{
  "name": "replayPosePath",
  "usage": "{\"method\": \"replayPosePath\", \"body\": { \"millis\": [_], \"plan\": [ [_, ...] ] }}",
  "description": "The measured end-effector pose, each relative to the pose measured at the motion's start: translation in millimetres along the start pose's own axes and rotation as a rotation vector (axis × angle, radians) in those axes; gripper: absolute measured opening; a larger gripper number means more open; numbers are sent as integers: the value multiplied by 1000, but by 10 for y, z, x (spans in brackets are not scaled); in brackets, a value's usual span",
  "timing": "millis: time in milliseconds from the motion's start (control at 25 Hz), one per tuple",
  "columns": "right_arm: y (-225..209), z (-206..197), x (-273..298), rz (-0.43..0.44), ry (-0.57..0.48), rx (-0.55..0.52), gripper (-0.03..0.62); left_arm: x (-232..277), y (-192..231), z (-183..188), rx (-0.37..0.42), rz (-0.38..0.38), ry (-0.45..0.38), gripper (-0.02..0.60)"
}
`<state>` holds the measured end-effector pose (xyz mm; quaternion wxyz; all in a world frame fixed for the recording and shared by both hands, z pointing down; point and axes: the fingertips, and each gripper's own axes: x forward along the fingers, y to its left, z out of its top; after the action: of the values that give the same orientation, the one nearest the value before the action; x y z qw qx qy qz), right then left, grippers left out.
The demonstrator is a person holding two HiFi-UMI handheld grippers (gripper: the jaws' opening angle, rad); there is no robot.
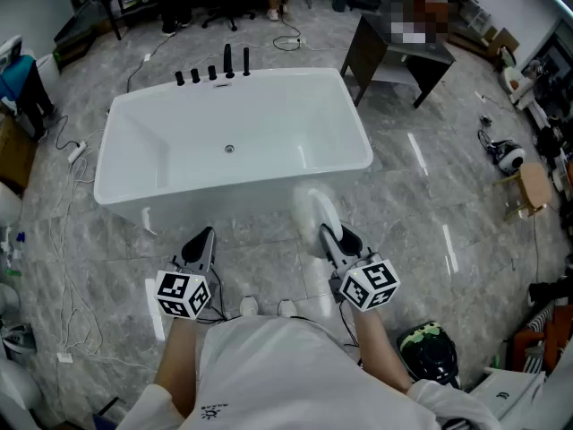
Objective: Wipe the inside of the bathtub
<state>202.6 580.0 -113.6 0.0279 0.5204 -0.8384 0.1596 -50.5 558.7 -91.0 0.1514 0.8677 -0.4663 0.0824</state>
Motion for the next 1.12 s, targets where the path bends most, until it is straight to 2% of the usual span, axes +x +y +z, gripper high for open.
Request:
{"method": "replayPosePath", "body": {
  "millis": [480, 840, 1120],
  "plan": [
    [264, -79, 153, -27, 4, 1, 98, -102, 300, -17, 0, 3, -10, 11],
    [306, -85, 368, -81, -5, -2, 98, 4, 518, 132, 19, -26, -38, 11],
    [478, -75, 602, -87, -5, -4, 98, 94, 680, 244, 40, -71, -60, 11]
  ]
}}
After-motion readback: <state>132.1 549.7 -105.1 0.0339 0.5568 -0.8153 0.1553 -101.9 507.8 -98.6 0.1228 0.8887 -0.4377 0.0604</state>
